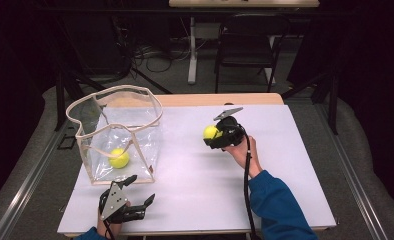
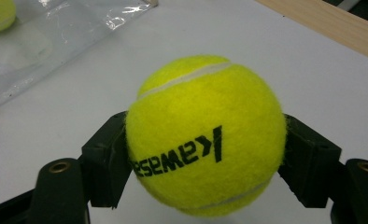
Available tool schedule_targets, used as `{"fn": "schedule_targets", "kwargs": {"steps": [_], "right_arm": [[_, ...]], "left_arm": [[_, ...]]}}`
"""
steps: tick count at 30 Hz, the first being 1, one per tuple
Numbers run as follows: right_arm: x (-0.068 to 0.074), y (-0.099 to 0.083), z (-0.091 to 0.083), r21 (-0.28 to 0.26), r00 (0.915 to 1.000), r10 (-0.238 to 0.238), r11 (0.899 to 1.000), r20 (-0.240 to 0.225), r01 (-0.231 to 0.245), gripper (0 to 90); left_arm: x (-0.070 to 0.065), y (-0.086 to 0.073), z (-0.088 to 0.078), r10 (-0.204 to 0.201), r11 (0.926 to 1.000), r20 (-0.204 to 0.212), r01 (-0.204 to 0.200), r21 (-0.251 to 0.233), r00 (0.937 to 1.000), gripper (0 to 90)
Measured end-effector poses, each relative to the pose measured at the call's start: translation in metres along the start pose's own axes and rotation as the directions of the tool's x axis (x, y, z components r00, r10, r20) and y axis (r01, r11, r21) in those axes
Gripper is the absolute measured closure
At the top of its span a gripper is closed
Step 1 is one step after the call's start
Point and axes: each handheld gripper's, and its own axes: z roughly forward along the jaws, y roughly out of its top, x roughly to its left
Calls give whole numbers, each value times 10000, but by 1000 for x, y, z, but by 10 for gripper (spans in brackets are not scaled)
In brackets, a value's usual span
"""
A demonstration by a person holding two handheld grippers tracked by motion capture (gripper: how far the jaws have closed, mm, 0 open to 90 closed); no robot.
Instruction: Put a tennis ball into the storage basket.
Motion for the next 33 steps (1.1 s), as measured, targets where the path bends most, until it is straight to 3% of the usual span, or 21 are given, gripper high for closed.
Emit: {"fn": "schedule_targets", "kwargs": {"steps": [33], "right_arm": [[22,19,-18,-602,9979,-629,9963,-156,619,264]], "left_arm": [[0,0,0,-5,10000,-1,5,1,10000,160]]}}
